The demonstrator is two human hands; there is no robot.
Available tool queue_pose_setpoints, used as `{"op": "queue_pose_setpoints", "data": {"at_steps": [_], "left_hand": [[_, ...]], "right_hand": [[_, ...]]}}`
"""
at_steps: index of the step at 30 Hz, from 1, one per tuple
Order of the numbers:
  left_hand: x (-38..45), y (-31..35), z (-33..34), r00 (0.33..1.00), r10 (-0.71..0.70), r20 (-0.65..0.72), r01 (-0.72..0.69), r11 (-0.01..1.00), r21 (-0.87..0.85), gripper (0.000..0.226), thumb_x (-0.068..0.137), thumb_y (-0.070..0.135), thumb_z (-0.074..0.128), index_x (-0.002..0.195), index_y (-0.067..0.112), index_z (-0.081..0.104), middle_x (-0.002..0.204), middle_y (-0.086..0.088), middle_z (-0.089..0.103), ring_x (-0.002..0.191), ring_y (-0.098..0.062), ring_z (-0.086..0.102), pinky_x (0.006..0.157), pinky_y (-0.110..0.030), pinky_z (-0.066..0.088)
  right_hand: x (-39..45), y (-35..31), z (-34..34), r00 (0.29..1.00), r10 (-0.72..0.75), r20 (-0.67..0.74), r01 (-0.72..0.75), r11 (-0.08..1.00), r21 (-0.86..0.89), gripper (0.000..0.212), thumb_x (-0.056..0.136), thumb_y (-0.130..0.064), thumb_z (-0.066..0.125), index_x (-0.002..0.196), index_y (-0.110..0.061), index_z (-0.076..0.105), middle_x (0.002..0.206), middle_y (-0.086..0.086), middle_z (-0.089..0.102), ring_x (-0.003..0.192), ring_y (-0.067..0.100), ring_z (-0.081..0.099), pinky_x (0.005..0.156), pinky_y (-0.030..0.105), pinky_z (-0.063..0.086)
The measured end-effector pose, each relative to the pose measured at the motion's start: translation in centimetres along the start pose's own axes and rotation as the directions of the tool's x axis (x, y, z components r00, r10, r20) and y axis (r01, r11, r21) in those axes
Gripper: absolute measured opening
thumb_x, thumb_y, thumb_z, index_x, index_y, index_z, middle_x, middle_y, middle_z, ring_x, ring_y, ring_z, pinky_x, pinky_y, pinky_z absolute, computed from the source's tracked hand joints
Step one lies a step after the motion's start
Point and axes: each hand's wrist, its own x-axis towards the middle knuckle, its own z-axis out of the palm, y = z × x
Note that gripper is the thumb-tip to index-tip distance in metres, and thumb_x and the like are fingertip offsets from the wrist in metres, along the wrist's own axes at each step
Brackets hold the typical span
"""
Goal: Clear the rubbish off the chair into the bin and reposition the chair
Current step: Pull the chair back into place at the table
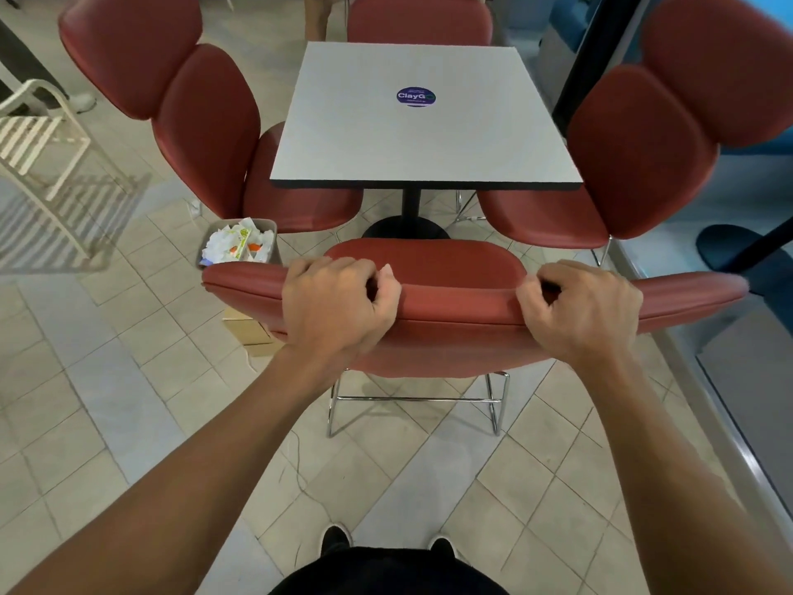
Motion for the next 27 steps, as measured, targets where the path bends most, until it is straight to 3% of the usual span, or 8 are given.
{"op": "queue_pose_setpoints", "data": {"at_steps": [3,7,12,14,17,20,24,27], "left_hand": [[0.8,-0.5,-1.1,0.992,0.077,0.101,-0.075,0.997,-0.014,0.048,0.089,0.05,0.037,0.065,0.02,0.066,0.055,0.007,0.056,0.058,-0.017,0.053,0.07,-0.032,0.039],[2.5,-2.1,-1.4,0.957,0.13,0.258,-0.114,0.99,-0.077,0.055,0.089,0.062,0.032,0.079,0.024,0.07,0.071,0.004,0.063,0.071,-0.02,0.057,0.063,-0.03,0.037],[3.1,-5.6,-2.1,0.924,0.181,0.335,-0.163,0.983,-0.083,0.062,0.088,0.07,0.025,0.084,0.028,0.071,0.077,0.004,0.063,0.076,-0.018,0.053,0.067,-0.032,0.039],[3.6,-7.6,-2.6,0.91,0.154,0.384,-0.137,0.988,-0.07,0.063,0.087,0.072,0.023,0.086,0.031,0.072,0.078,0.003,0.065,0.079,-0.02,0.056,0.071,-0.034,0.045],[4.3,-10.7,-3.1,0.846,0.093,0.525,-0.025,0.991,-0.135,0.063,0.086,0.074,0.025,0.084,0.031,0.072,0.078,0.004,0.066,0.084,-0.023,0.06,0.079,-0.04,0.05],[4.9,-12.4,-3.0,0.783,0.1,0.614,0.058,0.971,-0.233,0.062,0.081,0.079,0.029,0.084,0.035,0.071,0.08,0.009,0.068,0.084,-0.015,0.061,0.081,-0.04,0.051],[6.4,-12.9,-2.4,0.721,0.133,0.68,0.072,0.962,-0.264,0.065,0.072,0.085,0.032,0.079,0.033,0.072,0.081,0.009,0.071,0.081,-0.008,0.063,0.08,-0.041,0.053],[8.1,-13.0,-2.3,0.715,0.169,0.679,0.037,0.96,-0.278,0.049,0.08,0.07,0.046,0.068,0.029,0.071,0.065,0.01,0.064,0.071,-0.006,0.06,0.077,-0.041,0.052]], "right_hand": [[0.3,-0.9,-0.6,0.995,0.046,0.087,-0.044,0.999,-0.031,0.035,0.078,-0.041,0.04,0.062,-0.017,0.06,0.058,-0.003,0.056,0.058,0.027,0.053,0.062,0.027,0.031],[0.9,-2.7,-1.6,0.949,0.079,0.305,-0.088,0.996,0.014,0.031,0.087,-0.043,0.044,0.075,-0.024,0.066,0.068,-0.003,0.059,0.074,0.027,0.058,0.077,0.037,0.043],[0.2,-9.5,0.0,0.917,-0.069,0.393,0.032,0.995,0.099,0.049,0.097,-0.051,0.033,0.059,-0.021,0.045,0.067,-0.003,0.055,0.07,0.023,0.053,0.068,0.034,0.042],[0.1,-12.5,0.7,0.906,-0.133,0.401,0.092,0.988,0.121,0.051,0.099,-0.05,0.027,0.057,-0.023,0.037,0.07,-0.003,0.055,0.07,0.023,0.054,0.066,0.033,0.037],[0.5,-15.1,1.1,0.874,-0.183,0.451,0.134,0.981,0.139,0.05,0.099,-0.052,0.021,0.066,-0.025,0.046,0.08,0.001,0.063,0.078,0.027,0.059,0.067,0.034,0.035],[0.9,-16.1,1.2,0.827,-0.214,0.52,0.132,0.973,0.19,0.05,0.098,-0.056,0.018,0.07,-0.027,0.049,0.081,0.0,0.064,0.08,0.027,0.061,0.068,0.035,0.039],[2.2,-17.0,1.5,0.735,-0.246,0.632,0.104,0.962,0.254,0.049,0.098,-0.057,0.018,0.077,-0.029,0.053,0.084,-0.003,0.059,0.085,0.026,0.058,0.073,0.037,0.039],[3.5,-18.1,2.2,0.671,-0.268,0.691,0.071,0.951,0.3,0.048,0.095,-0.062,0.02,0.071,-0.033,0.049,0.085,-0.003,0.058,0.084,0.025,0.054,0.072,0.037,0.037]]}}
